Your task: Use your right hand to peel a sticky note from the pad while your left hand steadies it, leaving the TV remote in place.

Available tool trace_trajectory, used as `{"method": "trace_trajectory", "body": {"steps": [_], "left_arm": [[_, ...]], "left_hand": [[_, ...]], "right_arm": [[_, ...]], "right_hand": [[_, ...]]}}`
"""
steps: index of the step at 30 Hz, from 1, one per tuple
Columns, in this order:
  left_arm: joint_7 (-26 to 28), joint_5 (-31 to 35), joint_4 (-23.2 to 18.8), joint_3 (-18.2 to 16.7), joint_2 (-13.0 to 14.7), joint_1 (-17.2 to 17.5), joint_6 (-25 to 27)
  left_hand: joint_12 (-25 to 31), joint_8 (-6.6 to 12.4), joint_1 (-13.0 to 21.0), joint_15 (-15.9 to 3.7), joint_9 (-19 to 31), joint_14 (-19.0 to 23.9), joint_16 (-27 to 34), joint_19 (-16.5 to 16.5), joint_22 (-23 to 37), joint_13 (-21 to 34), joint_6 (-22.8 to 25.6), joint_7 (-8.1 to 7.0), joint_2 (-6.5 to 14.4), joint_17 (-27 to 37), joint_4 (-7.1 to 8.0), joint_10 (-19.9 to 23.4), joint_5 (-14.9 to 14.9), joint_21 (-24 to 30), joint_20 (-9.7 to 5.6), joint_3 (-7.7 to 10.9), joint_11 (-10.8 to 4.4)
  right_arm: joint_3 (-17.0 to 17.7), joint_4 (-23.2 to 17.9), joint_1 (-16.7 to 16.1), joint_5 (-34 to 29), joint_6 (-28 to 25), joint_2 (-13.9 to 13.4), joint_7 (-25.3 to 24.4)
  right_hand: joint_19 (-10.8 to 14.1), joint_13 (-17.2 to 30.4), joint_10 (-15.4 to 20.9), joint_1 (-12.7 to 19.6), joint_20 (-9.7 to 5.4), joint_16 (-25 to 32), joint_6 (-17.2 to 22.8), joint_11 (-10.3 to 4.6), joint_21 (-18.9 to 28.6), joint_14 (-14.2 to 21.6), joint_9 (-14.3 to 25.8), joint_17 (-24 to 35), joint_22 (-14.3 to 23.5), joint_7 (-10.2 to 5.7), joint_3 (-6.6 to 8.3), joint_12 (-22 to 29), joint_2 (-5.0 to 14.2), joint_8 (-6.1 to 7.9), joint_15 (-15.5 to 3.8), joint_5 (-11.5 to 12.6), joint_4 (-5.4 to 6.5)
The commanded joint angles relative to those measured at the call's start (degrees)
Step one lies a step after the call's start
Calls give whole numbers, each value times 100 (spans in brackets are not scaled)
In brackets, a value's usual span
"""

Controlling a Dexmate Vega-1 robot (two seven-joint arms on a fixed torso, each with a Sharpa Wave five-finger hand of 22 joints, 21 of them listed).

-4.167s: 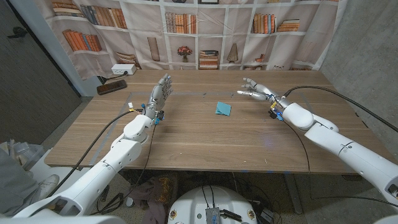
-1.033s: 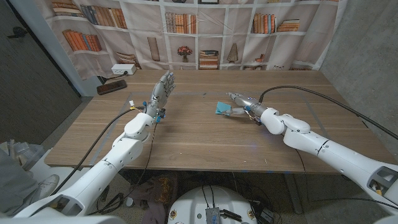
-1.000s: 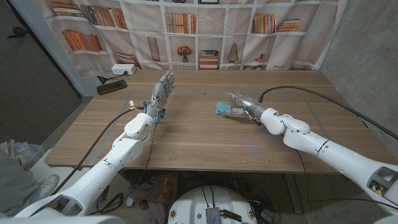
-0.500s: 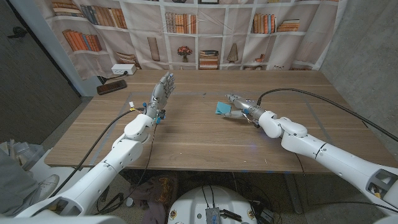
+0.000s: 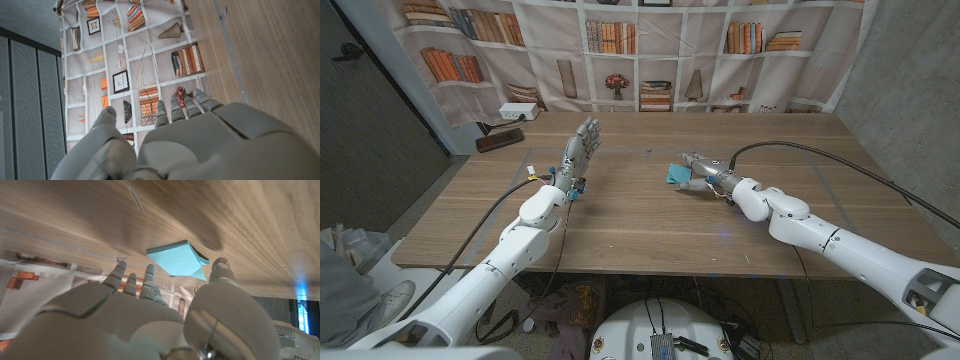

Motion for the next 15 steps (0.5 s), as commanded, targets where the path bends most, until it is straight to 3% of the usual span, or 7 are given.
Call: {"method": "trace_trajectory", "body": {"steps": [1, 6, 15], "left_arm": [[-49, -50, -15, -3, -18, 13, -24], [-56, -62, -19, -2, -18, 22, -19], [-62, -58, -14, -9, -3, 4, -8]], "left_hand": [[24, -18, 28, -101, 30, 19, 12, -12, -3, 24, 23, 0, 8, 4, -6, 37, -2, -38, 27, -10, 4], [25, -18, 28, -99, 30, 21, 13, -12, -3, 24, 26, -4, 9, 5, -6, 42, -2, -38, 29, -13, 11], [23, -19, 28, -96, 30, 23, 13, -18, -3, 25, 26, 1, 12, 5, -6, 44, -2, -40, 27, -18, 19]], "right_arm": [[-64, 163, 121, -13, 99, 77, 3], [-87, 193, 127, -45, 151, 88, -73], [-49, 203, 32, -55, 206, 79, -324]], "right_hand": [[-8, 24, 127, 63, -47, 37, -961, -68, 25, 46, 19, 20, 17, 44, 74, 66, 95, 20, -23, 58, 22], [65, 52, 399, 264, -55, 56, -912, -189, 47, 144, 17, 9, 14, 68, 199, 203, 211, 44, -42, 143, -36], [200, 80, 529, 529, -62, 90, -1053, -149, 77, 324, 18, -1, 8, 153, 323, 284, 242, 0, -81, 229, -113]]}}
